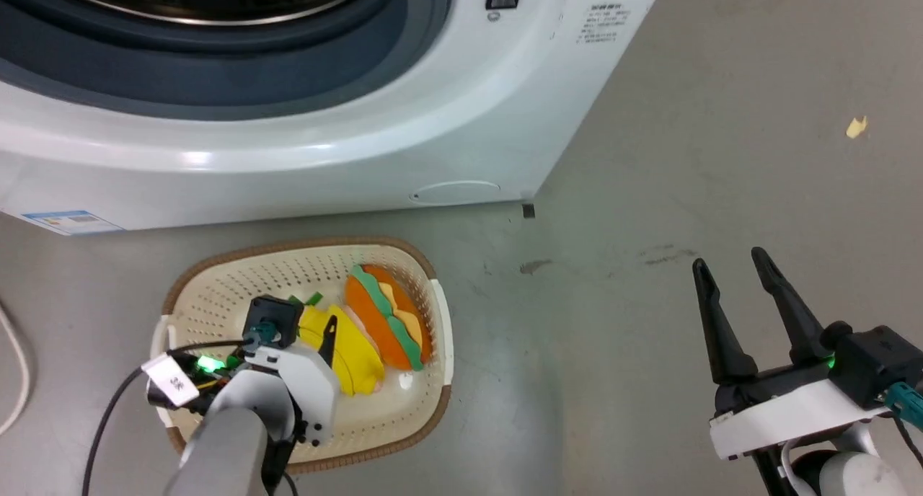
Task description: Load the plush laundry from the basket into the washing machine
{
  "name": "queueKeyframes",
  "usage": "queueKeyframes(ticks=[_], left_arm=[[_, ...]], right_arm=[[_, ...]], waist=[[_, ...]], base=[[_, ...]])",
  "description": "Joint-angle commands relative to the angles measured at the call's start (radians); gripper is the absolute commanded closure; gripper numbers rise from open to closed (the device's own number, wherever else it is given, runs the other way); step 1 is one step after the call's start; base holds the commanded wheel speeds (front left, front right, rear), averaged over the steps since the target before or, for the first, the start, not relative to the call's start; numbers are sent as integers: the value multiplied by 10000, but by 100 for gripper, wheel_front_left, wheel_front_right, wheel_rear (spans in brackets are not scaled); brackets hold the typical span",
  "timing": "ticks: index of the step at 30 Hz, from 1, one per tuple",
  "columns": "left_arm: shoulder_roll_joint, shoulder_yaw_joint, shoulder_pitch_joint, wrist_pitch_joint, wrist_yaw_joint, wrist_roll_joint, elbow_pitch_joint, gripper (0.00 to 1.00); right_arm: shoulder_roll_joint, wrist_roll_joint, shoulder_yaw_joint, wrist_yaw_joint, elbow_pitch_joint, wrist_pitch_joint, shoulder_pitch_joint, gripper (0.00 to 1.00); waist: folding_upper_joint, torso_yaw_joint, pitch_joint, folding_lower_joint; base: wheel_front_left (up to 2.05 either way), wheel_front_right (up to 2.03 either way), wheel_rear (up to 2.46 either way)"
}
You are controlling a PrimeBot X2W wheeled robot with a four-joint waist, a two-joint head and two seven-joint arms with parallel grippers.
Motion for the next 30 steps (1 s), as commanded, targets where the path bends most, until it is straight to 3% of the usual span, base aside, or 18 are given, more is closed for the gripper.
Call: queueKeyframes(ticks=[1,14,30], left_arm=[[177,-138,-349,52,-91,63,312,0],[595,-1007,-1692,346,-246,-116,1758,0],[1280,-2779,-3488,755,-432,-497,3553,0]], right_arm=[[6,127,14,-4,-102,-108,-237,0],[7,555,-24,-5,-345,-380,-351,0],[8,947,-46,-7,-765,-734,-390,0]], waist=[[-1,-125,264,-1],[-1,-430,1463,-1],[-1,-792,3032,-1]], base=[[0,0,0],[0,0,0],[0,0,0]])
